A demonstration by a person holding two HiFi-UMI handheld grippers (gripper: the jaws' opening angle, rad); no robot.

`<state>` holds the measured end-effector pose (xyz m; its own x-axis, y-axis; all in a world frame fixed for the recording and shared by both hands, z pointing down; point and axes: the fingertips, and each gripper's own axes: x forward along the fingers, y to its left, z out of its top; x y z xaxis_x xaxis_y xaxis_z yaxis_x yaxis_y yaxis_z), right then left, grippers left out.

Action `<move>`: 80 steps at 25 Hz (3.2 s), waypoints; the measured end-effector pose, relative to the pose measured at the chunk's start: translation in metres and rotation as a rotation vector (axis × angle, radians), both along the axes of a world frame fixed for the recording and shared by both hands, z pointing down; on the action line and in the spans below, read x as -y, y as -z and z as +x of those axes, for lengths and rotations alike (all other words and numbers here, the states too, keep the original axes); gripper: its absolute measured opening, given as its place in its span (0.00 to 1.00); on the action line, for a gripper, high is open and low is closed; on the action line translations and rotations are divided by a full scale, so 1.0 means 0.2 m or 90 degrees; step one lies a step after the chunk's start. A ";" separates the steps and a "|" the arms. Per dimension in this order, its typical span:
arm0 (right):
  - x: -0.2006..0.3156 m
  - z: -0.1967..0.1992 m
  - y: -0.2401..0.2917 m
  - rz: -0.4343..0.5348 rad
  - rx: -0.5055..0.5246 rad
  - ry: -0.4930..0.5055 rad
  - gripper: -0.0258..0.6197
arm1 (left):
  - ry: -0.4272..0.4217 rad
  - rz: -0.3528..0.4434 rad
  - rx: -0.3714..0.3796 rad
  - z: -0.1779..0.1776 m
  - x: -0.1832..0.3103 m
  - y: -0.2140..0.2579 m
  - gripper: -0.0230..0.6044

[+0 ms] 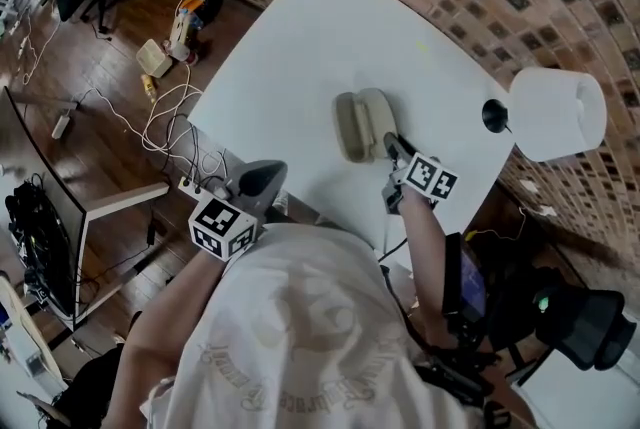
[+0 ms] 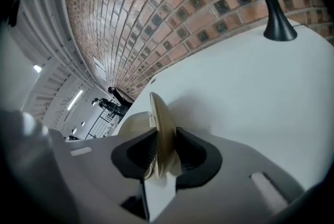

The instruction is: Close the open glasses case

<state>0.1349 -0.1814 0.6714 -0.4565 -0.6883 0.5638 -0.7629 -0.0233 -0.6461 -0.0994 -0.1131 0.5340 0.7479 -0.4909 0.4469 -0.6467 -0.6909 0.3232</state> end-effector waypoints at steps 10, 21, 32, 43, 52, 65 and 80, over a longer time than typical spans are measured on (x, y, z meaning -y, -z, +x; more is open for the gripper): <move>-0.02 -0.07 0.18 0.139 -0.379 0.215 0.20 | -0.012 0.005 -0.005 0.03 -0.01 0.01 0.04; -0.16 -0.30 0.25 0.227 -0.515 0.349 0.30 | -0.021 0.006 -0.011 0.05 -0.01 0.00 0.04; -0.30 -0.57 0.23 0.275 -0.523 0.486 0.35 | -0.011 -0.002 -0.014 0.01 -0.02 -0.01 0.04; -0.27 -0.62 0.21 0.257 -0.483 0.479 0.22 | -0.001 -0.002 -0.016 -0.05 0.01 -0.01 0.04; -0.24 -0.62 0.18 0.286 -0.483 0.443 0.07 | -0.009 -0.010 -0.019 -0.02 0.03 -0.01 0.04; -0.24 -0.62 0.16 0.256 -0.433 0.445 0.06 | 0.000 -0.004 -0.013 -0.01 -0.01 0.00 0.04; -0.29 -0.51 0.28 0.280 -0.390 0.465 0.18 | 0.004 0.001 -0.010 0.20 -0.14 0.00 0.04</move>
